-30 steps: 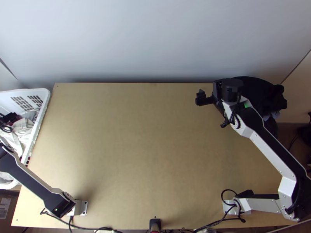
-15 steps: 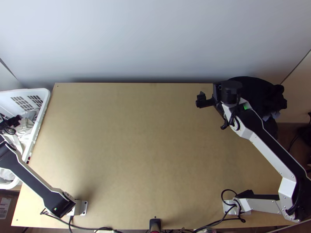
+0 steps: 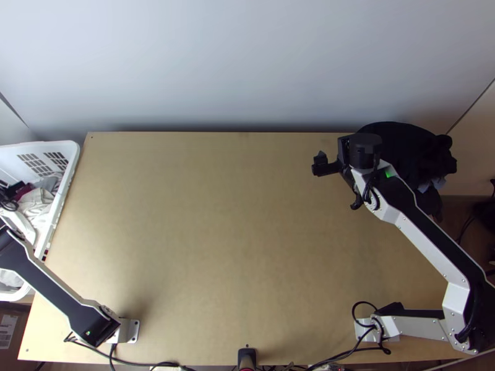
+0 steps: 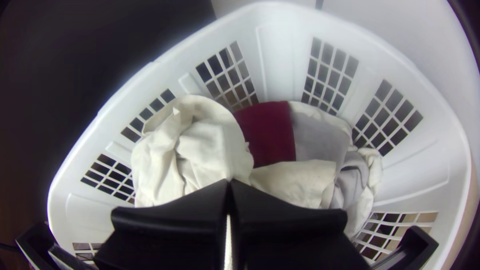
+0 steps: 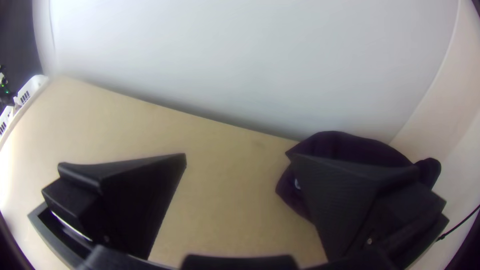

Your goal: Fold the t-shirt

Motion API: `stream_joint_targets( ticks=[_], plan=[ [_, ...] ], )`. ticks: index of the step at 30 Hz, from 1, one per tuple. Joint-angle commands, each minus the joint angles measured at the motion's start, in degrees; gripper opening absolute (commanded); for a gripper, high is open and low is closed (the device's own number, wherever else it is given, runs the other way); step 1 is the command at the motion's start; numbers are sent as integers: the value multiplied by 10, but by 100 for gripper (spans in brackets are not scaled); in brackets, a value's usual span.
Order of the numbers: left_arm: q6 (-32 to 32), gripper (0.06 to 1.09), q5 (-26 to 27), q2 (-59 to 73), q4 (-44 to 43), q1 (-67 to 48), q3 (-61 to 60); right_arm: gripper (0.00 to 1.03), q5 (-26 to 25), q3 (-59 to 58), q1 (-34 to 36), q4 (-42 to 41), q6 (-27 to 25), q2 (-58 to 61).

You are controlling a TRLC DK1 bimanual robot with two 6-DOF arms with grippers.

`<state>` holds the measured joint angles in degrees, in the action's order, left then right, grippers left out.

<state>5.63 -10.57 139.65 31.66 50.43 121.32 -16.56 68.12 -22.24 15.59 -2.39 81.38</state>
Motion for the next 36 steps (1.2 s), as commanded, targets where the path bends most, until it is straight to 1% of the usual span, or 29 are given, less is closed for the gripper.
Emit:
stream_joint_targets(
  ticks=[1,5,9,12,16,22,26,30,32,36],
  plan=[
    [-17,9,20,-67,15,1,5,98,-4,-4,-1,0,3,0],
    [-38,9,63,-132,31,-2,16,98,-4,-4,-5,0,4,-1],
    [-60,9,94,-170,83,-7,75,98,-4,-6,-10,0,4,-5],
    [-66,9,110,-217,83,-14,78,98,-4,-11,-13,0,3,-10],
    [-92,9,110,-257,72,-18,88,98,-4,-18,-17,0,3,-16],
    [-166,9,107,-303,2,1,96,98,-4,-27,-23,-1,1,-22],
    [-204,9,68,-330,-54,19,96,98,-4,-32,-23,-2,0,-28],
    [-237,9,59,-360,-77,38,96,98,-4,-39,-25,-2,-2,-36],
    [-246,9,49,-378,-85,41,96,98,-4,-45,-26,-4,-2,-39],
    [-261,9,49,-413,-92,39,96,98,-4,-64,-35,-9,2,-40]
  ],
)
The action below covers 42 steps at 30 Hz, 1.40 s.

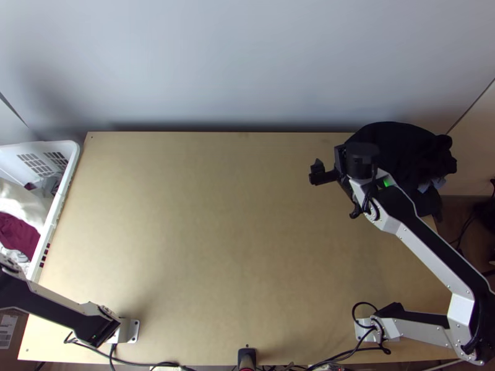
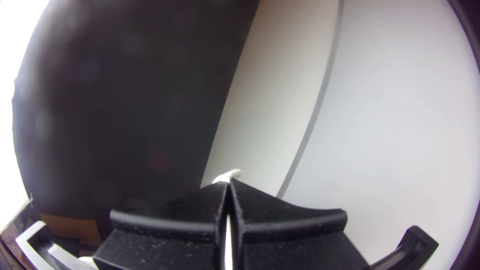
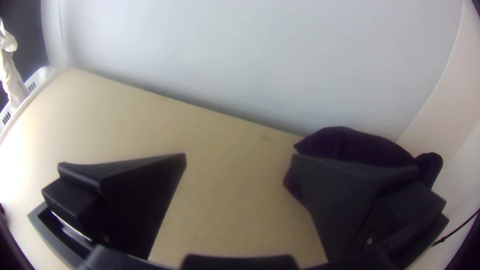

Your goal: Fold the t-shirt

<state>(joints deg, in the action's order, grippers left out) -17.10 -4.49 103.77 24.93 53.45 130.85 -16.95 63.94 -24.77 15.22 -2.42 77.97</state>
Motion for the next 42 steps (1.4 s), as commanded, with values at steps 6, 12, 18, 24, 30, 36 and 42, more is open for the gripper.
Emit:
stream_joint_targets(
  ticks=[6,12,18,24,30,36,42],
  plan=[
    [-50,9,-14,-120,-72,-5,2,98,0,-51,-17,-19,7,-11],
    [-7,9,-29,-156,-98,-43,2,98,0,-65,-18,-34,6,-19],
    [-6,9,-44,-171,-128,-64,3,98,0,-74,-20,-42,7,-30],
    [8,9,-63,-186,-160,-89,3,98,0,-107,-31,-51,14,-48],
    [41,9,-89,-204,-165,-150,2,98,0,-154,-35,-64,28,-77],
    [124,9,-131,-215,-174,-279,0,98,0,-181,-35,-75,33,-103],
    [251,9,-202,-216,-215,-456,-5,98,0,-199,-35,-76,45,-126]
  ],
)
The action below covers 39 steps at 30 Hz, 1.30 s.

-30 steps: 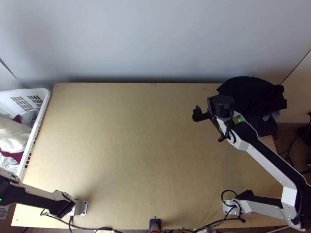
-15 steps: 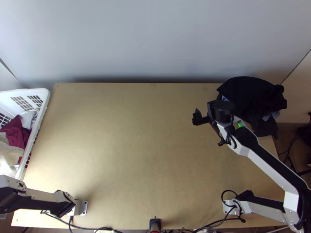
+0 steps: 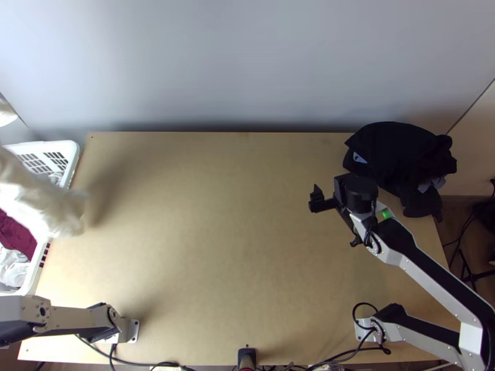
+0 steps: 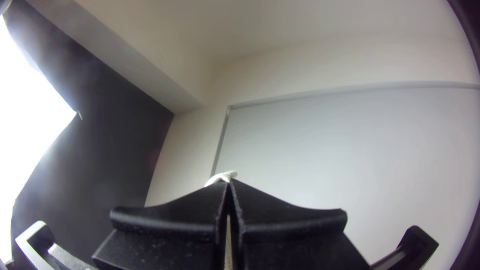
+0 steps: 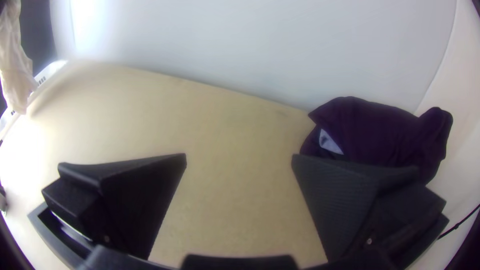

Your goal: Fold the t-shirt

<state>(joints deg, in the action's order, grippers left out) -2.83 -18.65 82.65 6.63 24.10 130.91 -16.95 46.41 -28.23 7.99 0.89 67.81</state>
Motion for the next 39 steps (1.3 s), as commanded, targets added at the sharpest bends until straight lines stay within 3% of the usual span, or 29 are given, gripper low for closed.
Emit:
stream_joint_targets(
  ticks=[1,12,21,31,39],
  plan=[
    [145,9,-79,-4,-54,-208,-14,98,1,-29,-1,-4,18,-28],
    [325,9,-154,39,-153,-463,-29,98,1,-74,-1,-24,32,-60],
    [330,9,-196,90,-167,-574,-38,98,0,-80,14,-24,31,-92],
    [445,9,-205,220,-255,-751,19,98,1,-118,21,-24,46,-126],
    [450,9,-205,272,-308,-812,23,98,1,-164,22,-24,50,-176]
  ],
)
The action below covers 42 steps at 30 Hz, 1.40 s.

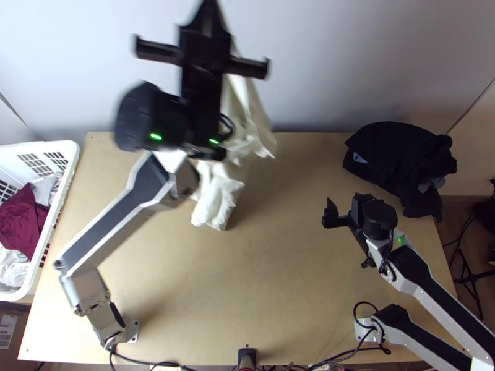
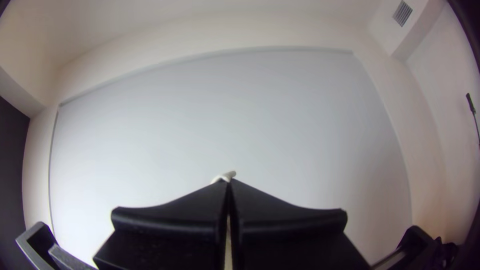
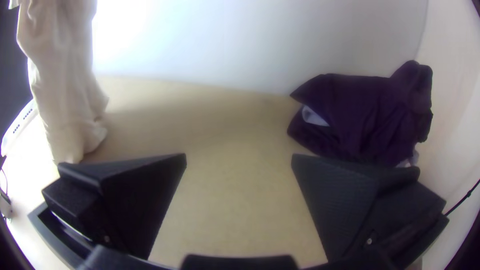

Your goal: Fold the t-shirt

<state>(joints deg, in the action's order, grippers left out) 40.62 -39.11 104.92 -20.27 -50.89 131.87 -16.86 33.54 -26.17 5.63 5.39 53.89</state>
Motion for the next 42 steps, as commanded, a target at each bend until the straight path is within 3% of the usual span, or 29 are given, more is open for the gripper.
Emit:
stream_joint_targets(
  ticks=[1,14,26,32,35,38,42],
  plan=[
    [17,9,-1,56,-44,-67,22,98,0,-40,2,0,5,-42],
    [52,9,39,75,-118,-82,63,98,3,-88,-22,-1,29,-86],
    [-20,9,48,92,-150,-128,64,98,3,-109,-27,-6,36,-97],
    [-51,9,-11,106,-151,-59,40,98,10,-121,-29,-5,37,-106],
    [-72,9,-68,99,-142,-3,-12,98,11,-126,-31,-8,45,-105],
    [-84,9,-84,85,-141,51,-79,98,14,-126,-49,-8,58,-99],
    [-107,9,-91,84,-139,131,-159,98,82,-123,-67,-8,101,-80]
  ],
)
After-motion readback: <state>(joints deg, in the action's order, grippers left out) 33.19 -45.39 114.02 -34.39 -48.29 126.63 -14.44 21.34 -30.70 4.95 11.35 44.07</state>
